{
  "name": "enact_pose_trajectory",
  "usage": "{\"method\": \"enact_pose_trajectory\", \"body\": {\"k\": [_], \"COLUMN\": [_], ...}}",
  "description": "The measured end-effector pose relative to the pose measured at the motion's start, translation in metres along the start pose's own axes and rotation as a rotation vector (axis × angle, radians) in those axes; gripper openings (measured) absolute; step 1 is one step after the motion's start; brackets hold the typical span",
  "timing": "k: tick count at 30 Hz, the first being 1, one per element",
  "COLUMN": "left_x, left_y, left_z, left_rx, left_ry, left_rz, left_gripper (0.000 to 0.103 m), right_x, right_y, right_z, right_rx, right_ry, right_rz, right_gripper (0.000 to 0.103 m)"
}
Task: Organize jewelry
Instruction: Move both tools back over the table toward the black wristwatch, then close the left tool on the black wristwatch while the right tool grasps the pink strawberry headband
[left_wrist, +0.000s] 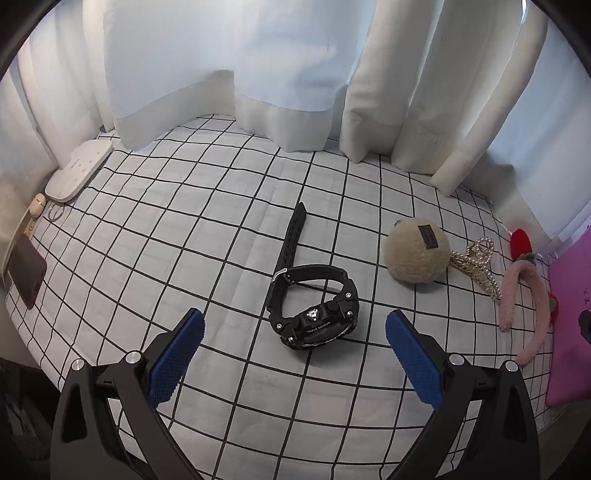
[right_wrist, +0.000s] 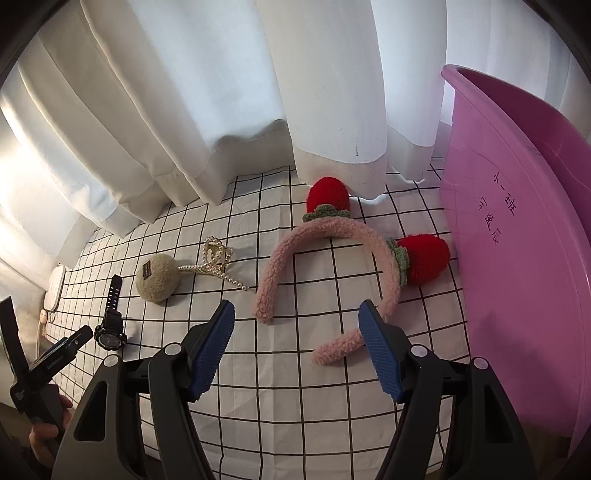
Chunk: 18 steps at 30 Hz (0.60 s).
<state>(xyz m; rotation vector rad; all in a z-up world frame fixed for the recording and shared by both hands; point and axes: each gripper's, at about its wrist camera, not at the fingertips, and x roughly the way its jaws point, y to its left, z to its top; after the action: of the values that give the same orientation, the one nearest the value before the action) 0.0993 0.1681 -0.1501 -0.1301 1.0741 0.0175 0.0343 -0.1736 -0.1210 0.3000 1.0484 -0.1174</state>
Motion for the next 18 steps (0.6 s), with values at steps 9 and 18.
{"method": "enact_pose_trajectory", "body": {"k": [9,18], "left_x": [0.030,0.050], "left_y": [-0.008,-0.008], "left_z": [0.006,0.008], "left_rx": [0.022,0.033], "left_ry": [0.029,0.048], "left_rz": [-0.001,0.020], "left_gripper": [0.097,0.097], "right_x": [0.018,0.038], "right_y": [-0.006,-0.017], "right_z": [-0.002,-0.005], "right_rx": [0.024,0.062], "right_ry": [0.010,0.030], "right_rz": [-0.025,-0.067], "right_gripper": [0.067,0.067]}}
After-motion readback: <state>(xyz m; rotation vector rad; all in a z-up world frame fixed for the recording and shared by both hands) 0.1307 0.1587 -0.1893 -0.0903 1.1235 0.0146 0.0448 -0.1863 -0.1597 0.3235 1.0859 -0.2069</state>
